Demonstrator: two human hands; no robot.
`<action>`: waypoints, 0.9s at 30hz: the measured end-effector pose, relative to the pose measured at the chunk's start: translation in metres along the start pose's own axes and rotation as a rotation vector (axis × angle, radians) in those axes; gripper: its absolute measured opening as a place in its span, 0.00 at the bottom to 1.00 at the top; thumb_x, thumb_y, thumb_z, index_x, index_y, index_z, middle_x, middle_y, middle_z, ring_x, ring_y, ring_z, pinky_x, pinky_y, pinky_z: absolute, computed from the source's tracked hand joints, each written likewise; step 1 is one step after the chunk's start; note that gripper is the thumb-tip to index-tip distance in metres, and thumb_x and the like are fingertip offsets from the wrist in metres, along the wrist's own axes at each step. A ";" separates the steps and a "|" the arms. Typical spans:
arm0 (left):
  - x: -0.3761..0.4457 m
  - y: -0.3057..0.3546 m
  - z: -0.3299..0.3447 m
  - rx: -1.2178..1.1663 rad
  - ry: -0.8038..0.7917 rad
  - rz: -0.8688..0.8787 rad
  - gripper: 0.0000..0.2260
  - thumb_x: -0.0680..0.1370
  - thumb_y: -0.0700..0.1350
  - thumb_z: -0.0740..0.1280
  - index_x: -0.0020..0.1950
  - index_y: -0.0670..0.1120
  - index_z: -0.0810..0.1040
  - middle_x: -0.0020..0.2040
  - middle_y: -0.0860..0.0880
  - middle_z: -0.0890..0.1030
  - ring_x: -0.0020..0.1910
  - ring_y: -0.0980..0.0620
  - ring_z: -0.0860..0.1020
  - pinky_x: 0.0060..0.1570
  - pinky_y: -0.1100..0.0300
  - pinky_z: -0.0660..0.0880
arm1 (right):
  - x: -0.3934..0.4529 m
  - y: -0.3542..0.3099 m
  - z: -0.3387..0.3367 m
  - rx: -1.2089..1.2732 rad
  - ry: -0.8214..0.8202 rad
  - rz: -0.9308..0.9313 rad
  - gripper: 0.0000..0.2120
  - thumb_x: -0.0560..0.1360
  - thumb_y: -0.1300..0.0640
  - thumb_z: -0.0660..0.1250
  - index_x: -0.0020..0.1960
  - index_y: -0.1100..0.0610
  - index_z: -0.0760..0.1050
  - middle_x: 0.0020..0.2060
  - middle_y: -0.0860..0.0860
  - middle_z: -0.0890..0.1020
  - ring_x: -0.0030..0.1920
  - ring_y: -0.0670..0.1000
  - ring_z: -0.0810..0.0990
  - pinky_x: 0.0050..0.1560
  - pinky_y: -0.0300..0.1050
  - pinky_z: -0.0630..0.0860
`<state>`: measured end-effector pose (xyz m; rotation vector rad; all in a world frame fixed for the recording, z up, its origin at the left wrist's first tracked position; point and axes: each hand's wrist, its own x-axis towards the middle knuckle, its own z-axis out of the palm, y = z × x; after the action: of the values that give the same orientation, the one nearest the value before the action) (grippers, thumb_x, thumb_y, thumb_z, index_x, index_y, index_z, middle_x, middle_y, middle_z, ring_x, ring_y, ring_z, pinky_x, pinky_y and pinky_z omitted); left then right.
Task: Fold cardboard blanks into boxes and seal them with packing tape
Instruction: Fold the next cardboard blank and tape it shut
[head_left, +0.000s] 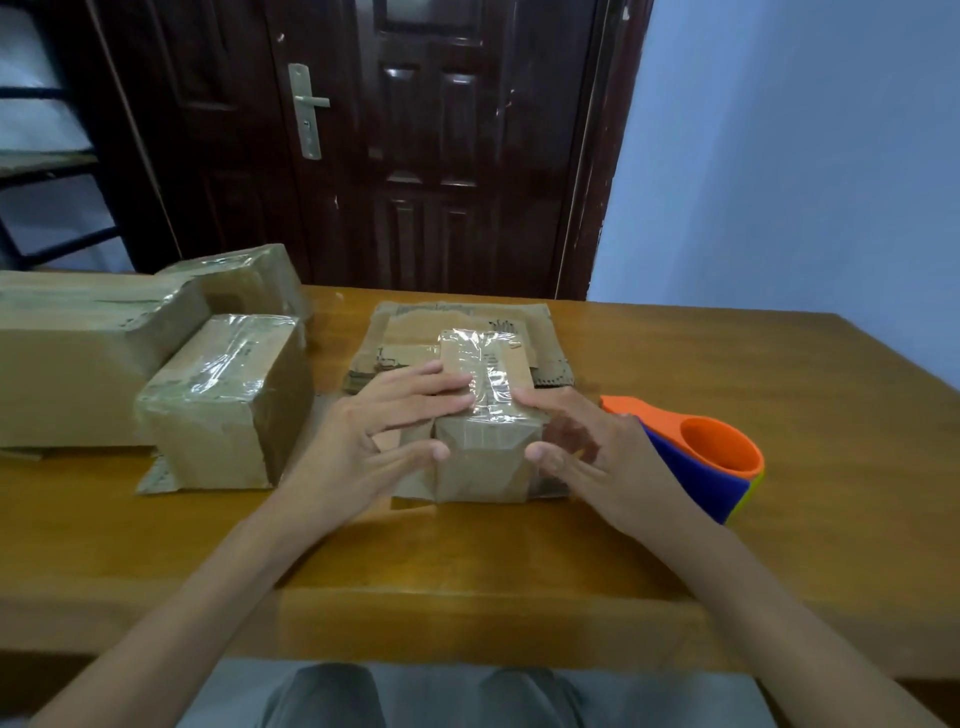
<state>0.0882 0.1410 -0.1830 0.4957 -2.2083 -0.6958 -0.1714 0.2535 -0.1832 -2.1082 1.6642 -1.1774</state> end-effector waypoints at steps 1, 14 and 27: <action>0.000 0.000 -0.002 -0.003 -0.026 -0.008 0.22 0.76 0.49 0.74 0.70 0.51 0.81 0.73 0.60 0.77 0.79 0.57 0.67 0.76 0.51 0.67 | 0.000 0.003 0.001 0.011 -0.001 0.002 0.24 0.79 0.33 0.63 0.74 0.36 0.71 0.49 0.43 0.85 0.45 0.46 0.85 0.42 0.42 0.82; 0.004 -0.004 0.003 -0.020 0.071 0.003 0.17 0.76 0.46 0.74 0.65 0.48 0.84 0.69 0.57 0.81 0.77 0.55 0.71 0.72 0.51 0.74 | 0.006 0.018 0.015 0.228 -0.001 -0.016 0.19 0.82 0.38 0.63 0.71 0.39 0.71 0.42 0.55 0.85 0.39 0.55 0.86 0.37 0.60 0.82; -0.010 0.019 0.034 0.016 0.301 -0.026 0.12 0.81 0.41 0.71 0.64 0.47 0.83 0.68 0.55 0.82 0.76 0.55 0.72 0.55 0.65 0.81 | 0.009 0.009 0.025 0.188 0.062 -0.056 0.13 0.83 0.43 0.63 0.66 0.35 0.68 0.46 0.49 0.82 0.40 0.52 0.84 0.34 0.56 0.81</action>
<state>0.0662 0.1723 -0.1960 0.5967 -1.9298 -0.5761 -0.1600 0.2346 -0.2011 -2.0338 1.4629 -1.3709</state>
